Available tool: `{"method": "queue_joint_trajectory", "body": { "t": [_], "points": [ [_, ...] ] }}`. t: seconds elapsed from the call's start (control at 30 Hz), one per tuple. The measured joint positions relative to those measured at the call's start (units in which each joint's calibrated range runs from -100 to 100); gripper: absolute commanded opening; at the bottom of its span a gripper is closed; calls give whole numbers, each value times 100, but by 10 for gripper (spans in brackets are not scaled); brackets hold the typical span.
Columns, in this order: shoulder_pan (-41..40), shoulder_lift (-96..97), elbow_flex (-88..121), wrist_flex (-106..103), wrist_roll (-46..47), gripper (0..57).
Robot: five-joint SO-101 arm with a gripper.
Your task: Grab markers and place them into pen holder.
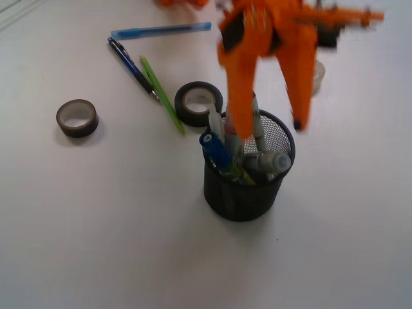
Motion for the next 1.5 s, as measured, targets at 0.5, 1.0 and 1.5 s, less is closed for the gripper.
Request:
{"method": "queue_joint_trajectory", "body": {
  "t": [0.5, 1.0, 1.5],
  "points": [
    [259, -2666, -18, 3119, 1250, 240],
    [52, -4634, 2282, 3119, 4708, 237],
    [940, -10610, 11303, 579, 5074, 241]
  ]
}}
